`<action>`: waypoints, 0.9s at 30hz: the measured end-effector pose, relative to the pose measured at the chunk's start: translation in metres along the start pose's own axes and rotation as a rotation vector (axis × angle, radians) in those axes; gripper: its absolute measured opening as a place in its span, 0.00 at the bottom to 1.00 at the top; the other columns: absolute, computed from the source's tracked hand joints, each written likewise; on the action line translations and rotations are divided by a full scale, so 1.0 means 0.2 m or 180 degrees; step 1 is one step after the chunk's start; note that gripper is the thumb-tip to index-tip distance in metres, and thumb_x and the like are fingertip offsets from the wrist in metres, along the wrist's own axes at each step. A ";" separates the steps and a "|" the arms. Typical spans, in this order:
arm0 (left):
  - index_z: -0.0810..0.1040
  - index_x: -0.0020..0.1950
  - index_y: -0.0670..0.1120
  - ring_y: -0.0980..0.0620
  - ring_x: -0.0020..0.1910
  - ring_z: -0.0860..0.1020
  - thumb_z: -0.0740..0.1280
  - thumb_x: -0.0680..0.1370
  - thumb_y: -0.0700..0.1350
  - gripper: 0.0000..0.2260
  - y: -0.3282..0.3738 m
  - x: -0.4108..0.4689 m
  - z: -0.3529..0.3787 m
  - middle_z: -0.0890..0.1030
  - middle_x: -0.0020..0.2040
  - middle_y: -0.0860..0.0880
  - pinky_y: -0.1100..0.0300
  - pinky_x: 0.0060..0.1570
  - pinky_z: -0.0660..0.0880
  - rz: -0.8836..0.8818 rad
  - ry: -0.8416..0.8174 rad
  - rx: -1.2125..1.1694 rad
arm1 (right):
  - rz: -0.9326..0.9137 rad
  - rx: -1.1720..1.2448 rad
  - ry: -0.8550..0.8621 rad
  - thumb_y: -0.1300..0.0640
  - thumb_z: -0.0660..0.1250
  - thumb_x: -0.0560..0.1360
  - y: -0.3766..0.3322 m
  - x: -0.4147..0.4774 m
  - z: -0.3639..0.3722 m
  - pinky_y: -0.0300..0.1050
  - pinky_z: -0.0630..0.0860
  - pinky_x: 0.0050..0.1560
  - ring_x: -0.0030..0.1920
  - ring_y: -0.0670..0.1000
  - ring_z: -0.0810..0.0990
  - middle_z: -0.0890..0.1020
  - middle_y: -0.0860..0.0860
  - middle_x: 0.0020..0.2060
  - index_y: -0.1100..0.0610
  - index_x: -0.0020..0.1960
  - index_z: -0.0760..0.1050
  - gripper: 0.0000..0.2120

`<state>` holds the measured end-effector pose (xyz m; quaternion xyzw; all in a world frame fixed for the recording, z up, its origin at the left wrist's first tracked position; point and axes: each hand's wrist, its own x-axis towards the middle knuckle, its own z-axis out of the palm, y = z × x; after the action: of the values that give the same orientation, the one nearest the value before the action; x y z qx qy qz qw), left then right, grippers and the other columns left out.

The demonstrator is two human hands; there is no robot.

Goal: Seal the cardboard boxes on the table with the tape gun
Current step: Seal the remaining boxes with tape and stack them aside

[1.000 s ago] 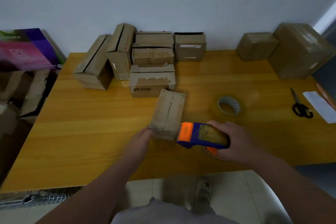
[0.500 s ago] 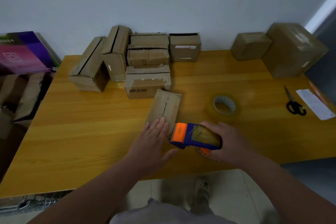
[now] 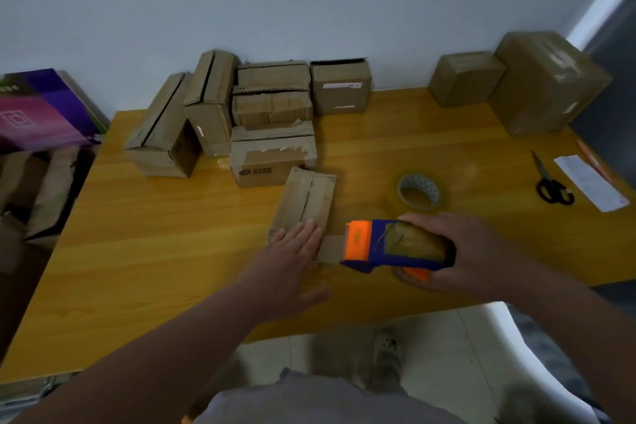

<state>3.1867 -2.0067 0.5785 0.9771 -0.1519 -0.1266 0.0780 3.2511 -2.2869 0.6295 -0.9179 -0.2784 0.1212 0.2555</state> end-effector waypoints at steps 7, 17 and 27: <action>0.36 0.77 0.50 0.55 0.76 0.36 0.54 0.75 0.69 0.42 0.01 0.00 -0.01 0.32 0.73 0.53 0.58 0.73 0.36 -0.0029 -0.0041 -0.0015 | 0.0398 -0.0439 -0.0740 0.41 0.72 0.68 -0.11 0.11 0.05 0.46 0.75 0.53 0.54 0.48 0.75 0.72 0.45 0.52 0.39 0.71 0.64 0.34; 0.34 0.77 0.49 0.52 0.76 0.36 0.63 0.78 0.51 0.41 0.02 0.01 0.00 0.35 0.77 0.51 0.58 0.71 0.34 -0.0112 -0.0141 0.0101 | 0.0918 -0.0249 -0.1278 0.56 0.70 0.69 -0.25 0.29 0.07 0.43 0.76 0.37 0.39 0.46 0.78 0.78 0.46 0.43 0.44 0.68 0.71 0.28; 0.34 0.76 0.49 0.57 0.71 0.33 0.61 0.78 0.41 0.39 0.03 0.00 -0.02 0.35 0.77 0.51 0.60 0.68 0.32 -0.0127 -0.0156 0.0167 | 0.1300 -0.0168 -0.1851 0.53 0.70 0.69 -0.21 0.37 0.05 0.41 0.74 0.40 0.45 0.49 0.76 0.76 0.48 0.50 0.49 0.70 0.70 0.29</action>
<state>3.1865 -2.0118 0.5833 0.9783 -0.1376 -0.1479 0.0460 3.2892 -2.2107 0.6380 -0.8880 -0.1532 0.4188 0.1123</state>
